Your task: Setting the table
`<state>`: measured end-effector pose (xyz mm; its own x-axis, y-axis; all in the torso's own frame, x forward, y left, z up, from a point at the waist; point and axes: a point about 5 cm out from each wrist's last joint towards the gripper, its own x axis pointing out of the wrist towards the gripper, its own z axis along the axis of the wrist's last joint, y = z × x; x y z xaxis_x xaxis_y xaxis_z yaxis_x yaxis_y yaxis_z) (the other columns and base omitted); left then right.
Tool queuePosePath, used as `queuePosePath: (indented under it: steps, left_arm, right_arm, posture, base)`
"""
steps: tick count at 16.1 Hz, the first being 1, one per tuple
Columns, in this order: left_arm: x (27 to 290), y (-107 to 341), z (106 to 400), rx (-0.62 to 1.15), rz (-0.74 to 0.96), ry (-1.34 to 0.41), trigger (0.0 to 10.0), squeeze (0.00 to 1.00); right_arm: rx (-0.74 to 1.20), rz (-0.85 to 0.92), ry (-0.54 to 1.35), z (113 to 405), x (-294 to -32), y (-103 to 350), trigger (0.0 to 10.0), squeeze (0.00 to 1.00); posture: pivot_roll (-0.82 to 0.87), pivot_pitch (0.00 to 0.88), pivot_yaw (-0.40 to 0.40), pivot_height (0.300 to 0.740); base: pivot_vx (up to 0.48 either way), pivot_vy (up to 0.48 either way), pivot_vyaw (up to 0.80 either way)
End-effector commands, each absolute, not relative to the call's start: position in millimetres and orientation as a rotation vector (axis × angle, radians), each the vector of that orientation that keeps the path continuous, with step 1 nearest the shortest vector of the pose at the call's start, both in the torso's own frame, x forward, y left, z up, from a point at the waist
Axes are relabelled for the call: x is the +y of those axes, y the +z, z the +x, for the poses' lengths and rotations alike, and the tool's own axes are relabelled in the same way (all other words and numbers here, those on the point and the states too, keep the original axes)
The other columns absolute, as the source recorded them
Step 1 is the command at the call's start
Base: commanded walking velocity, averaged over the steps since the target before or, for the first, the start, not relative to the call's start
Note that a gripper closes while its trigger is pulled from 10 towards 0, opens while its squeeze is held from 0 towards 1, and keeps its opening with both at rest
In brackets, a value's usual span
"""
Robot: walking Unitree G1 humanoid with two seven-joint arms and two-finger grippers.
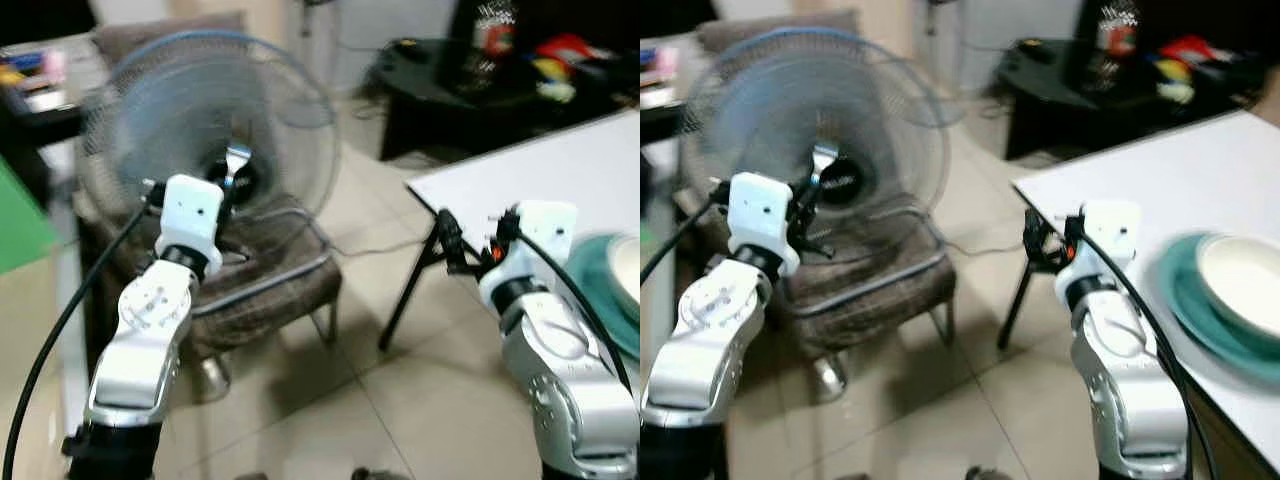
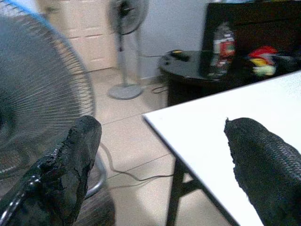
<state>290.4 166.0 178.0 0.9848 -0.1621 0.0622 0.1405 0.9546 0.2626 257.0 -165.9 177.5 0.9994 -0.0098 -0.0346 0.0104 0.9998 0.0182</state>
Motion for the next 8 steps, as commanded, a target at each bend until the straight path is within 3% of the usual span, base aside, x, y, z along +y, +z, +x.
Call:
queuePosePath:
  steps: [1,8]
  left_arm:
    - [165,182,294,-0.1,0.273,-0.15,10.0,0.0]
    - [156,181,302,-0.088,0.288,-0.211,10.0,0.0]
  right_arm:
    - [0.025,0.008,-0.035,258,-167,179,10.0,0.0]
    - [0.046,0.029,-0.124,247,-175,174,10.0,0.0]
  posture:
    - [0.1,0.0,0.039,0.74]
    - [0.05,0.0,0.093,0.74]
  base:
    - [0.0,0.0,-0.79]
    - [0.0,0.369,-0.79]
